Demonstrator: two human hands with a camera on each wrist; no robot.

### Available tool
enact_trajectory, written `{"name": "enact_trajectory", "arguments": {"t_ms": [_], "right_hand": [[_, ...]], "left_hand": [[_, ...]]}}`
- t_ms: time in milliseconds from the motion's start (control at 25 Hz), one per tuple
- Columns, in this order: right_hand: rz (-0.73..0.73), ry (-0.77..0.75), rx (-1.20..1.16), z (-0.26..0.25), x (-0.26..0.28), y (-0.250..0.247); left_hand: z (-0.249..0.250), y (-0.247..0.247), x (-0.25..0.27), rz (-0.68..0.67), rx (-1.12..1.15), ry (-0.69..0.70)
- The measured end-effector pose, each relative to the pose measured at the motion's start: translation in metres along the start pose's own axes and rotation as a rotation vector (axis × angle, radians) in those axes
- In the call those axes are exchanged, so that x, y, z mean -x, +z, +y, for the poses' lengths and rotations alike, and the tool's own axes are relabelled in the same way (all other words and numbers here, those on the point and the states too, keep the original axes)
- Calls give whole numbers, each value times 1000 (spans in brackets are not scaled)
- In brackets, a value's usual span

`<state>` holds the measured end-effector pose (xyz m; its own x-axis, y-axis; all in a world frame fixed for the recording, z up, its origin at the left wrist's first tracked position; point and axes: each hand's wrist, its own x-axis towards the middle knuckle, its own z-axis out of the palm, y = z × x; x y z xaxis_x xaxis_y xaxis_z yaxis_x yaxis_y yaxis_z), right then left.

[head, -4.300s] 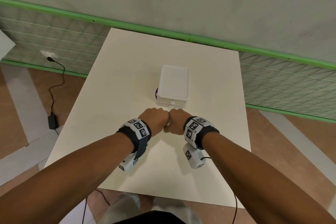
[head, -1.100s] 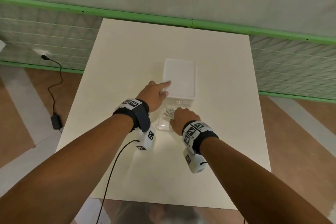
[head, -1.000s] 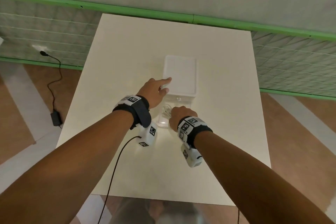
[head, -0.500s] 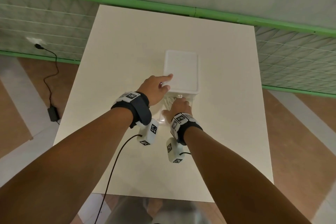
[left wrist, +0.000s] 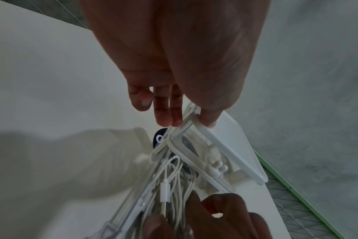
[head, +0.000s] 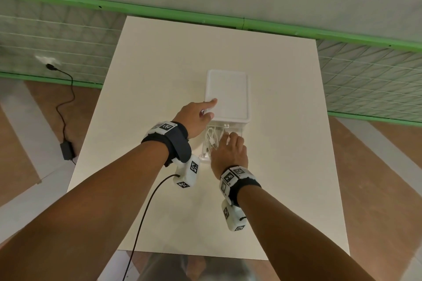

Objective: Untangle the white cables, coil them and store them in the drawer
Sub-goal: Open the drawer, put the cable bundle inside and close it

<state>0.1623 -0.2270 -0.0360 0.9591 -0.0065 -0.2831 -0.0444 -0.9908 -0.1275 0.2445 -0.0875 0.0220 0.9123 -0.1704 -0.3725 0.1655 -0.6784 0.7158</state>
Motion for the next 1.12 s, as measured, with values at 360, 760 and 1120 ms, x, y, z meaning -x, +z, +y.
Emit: {"name": "enact_trajectory", "arguments": {"t_ms": [360,760,1120], "right_hand": [[-80,253,-496,25,2,-31],[-380,927,-1493,37,20,-50],[-475,1166,-1881,12,30,-20]], "left_hand": [[0,1,2,7,-4,-22],[4,-1,2,-8,10,-39],[3,-4,2,-30,17,-37]]}}
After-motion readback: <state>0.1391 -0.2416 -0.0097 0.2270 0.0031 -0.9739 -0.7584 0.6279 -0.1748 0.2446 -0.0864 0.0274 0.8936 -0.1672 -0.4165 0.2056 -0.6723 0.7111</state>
